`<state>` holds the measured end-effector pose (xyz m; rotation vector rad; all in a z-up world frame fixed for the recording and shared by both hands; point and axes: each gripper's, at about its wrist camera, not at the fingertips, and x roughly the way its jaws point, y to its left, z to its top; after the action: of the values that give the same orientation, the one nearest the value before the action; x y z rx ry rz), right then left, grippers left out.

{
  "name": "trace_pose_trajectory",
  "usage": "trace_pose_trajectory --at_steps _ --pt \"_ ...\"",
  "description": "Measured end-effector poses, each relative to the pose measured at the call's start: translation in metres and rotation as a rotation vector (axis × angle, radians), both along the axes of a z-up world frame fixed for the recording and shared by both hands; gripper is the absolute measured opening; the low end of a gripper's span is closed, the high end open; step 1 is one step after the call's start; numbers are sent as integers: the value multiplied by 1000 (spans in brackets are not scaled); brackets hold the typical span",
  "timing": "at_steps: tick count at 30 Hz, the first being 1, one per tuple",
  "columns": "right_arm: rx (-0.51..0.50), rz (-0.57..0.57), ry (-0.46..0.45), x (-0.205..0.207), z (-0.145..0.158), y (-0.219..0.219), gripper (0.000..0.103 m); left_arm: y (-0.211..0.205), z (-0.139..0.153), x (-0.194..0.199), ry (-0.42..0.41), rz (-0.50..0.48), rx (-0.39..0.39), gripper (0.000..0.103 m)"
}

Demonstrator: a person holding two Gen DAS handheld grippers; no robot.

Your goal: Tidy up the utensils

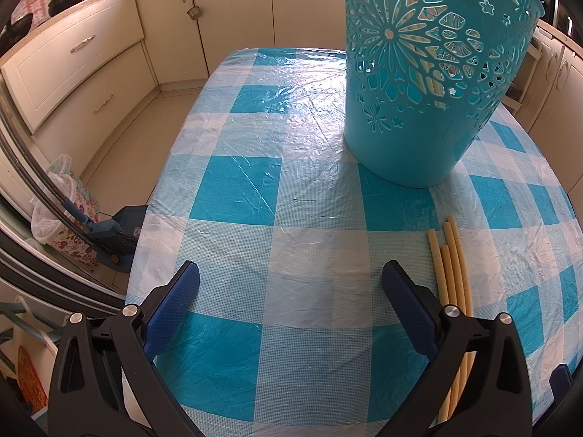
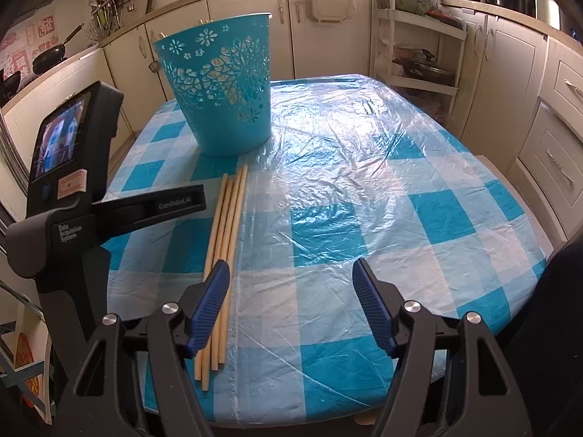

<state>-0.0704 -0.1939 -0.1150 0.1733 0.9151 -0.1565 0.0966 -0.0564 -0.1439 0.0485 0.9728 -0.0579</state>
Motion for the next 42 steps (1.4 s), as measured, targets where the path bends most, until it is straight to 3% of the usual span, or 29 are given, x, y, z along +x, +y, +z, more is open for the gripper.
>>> trace_pose_trajectory --at_steps 23,42 --pt "-25 8 -44 -10 18 4 69 0 0 0 0 0 0 96" --pt "-28 -56 7 -19 18 -7 72 0 0 0 0 0 0 96"
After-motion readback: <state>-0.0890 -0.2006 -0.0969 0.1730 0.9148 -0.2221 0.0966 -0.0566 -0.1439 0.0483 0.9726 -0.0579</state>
